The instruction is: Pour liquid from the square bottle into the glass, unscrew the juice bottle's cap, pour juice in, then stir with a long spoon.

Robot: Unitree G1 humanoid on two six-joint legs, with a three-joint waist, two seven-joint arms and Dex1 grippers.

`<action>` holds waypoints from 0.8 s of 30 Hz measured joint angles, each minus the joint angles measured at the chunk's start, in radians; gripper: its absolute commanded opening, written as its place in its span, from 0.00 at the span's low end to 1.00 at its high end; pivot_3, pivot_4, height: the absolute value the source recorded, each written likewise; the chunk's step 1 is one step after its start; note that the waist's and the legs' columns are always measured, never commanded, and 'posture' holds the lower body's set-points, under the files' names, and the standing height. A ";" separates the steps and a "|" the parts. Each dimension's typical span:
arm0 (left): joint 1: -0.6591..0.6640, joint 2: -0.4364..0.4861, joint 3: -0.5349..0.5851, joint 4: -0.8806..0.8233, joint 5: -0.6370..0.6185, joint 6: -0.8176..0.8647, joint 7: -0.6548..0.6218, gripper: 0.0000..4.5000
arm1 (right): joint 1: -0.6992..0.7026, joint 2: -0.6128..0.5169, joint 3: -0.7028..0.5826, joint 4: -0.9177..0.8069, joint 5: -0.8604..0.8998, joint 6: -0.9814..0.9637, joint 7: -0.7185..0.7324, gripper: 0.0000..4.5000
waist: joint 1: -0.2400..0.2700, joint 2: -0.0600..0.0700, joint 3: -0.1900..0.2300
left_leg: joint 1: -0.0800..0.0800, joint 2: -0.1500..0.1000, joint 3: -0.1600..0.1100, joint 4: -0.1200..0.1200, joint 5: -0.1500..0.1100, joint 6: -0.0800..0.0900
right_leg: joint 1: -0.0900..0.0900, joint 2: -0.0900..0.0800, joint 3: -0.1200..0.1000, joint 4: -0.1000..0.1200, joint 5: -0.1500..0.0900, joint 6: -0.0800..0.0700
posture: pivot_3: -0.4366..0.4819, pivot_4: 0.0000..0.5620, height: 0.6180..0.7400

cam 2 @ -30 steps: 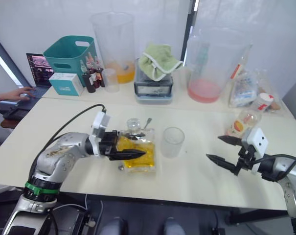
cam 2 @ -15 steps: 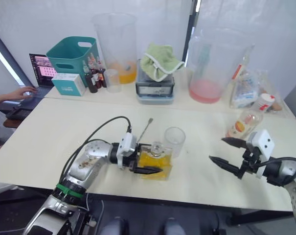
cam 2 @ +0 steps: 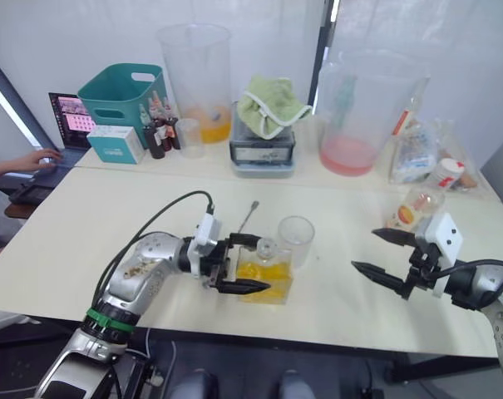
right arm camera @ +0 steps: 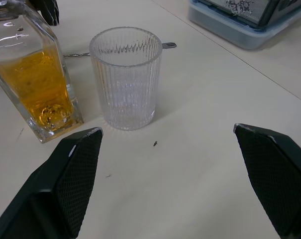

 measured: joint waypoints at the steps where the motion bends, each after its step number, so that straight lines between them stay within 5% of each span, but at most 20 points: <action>1: 0.000 0.000 -0.001 -0.015 -0.001 0.022 0.008 0.99 | -0.002 0.000 0.002 0.000 0.000 0.001 -0.001 1.00 | 0.000 0.000 0.000 | 0.000 0.000 0.000 0.000 0.000 0.000 | 0.001 0.000 0.000 0.000 0.000 0.000 | 0.48 0.27 1.00; 15: -0.008 -0.040 -0.058 0.056 0.101 0.007 0.064 0.99 | -0.004 0.000 0.003 -0.001 0.000 0.006 -0.010 1.00 | 0.000 0.000 0.000 | 0.003 -0.001 -0.001 0.000 0.000 0.000 | 0.004 0.000 0.000 -0.002 0.000 0.000 | 0.48 0.27 1.00; 20: -0.024 -0.058 -0.057 0.081 0.114 -0.018 0.073 0.63 | -0.002 0.000 0.003 -0.012 0.000 0.008 -0.013 1.00 | 0.000 0.000 0.000 | 0.003 -0.001 -0.001 0.000 0.000 0.000 | 0.005 0.000 0.000 -0.002 0.000 0.000 | 0.48 0.27 1.00; 24: -0.024 -0.060 -0.057 0.084 0.122 -0.025 0.070 0.63 | -0.002 0.000 0.002 -0.021 0.001 0.009 -0.013 1.00 | 0.001 0.000 0.000 | 0.003 -0.001 -0.001 0.000 0.000 0.000 | 0.005 0.000 0.000 -0.002 0.000 0.000 | 0.48 0.27 1.00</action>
